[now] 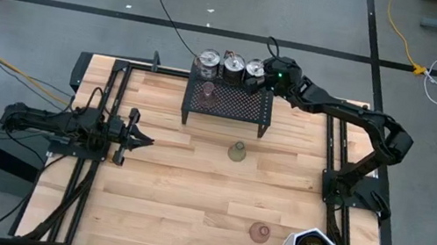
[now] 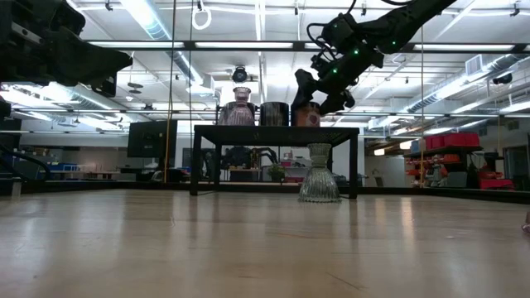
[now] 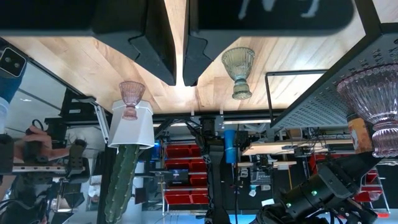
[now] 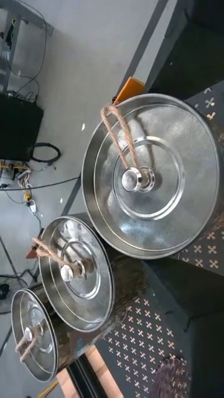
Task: Pick & Place candle stick holders
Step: Put the silver scented candle on the shelf
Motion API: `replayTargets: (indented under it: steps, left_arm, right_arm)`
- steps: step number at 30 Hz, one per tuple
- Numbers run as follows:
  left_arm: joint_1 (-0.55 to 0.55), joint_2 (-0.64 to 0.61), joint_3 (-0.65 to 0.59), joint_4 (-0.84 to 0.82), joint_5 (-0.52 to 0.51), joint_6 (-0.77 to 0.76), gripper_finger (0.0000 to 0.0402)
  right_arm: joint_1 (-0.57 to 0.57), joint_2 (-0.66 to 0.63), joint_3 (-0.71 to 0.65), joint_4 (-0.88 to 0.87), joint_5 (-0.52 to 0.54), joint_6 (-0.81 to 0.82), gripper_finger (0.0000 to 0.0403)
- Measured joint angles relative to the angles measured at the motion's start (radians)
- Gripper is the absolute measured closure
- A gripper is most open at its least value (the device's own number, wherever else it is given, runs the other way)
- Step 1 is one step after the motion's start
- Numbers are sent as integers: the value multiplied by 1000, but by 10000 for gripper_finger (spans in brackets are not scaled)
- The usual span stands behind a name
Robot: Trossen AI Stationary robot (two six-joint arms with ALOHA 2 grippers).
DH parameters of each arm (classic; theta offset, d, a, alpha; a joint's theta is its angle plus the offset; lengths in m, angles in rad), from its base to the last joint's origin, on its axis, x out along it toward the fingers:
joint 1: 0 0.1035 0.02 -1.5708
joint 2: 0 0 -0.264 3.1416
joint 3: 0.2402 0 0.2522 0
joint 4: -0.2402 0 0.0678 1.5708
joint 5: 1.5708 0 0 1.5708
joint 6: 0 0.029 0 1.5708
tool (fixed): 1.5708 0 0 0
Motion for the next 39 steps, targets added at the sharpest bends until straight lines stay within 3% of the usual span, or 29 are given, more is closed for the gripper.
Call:
replayTargets:
  steps: [6, 19, 39]
  left_arm:
    - [0, 0, 0, 0, 0, 0, 367]
    - [0, 0, 0, 0, 0, 0, 367]
    - [0, 0, 0, 0, 0, 0, 367]
  right_arm:
    - [1, -3, 0, -25, -46, -24, 3]
    - [1, -4, 0, -49, 11, -35, 3]
    - [0, -61, 0, -91, -29, -61, 3]
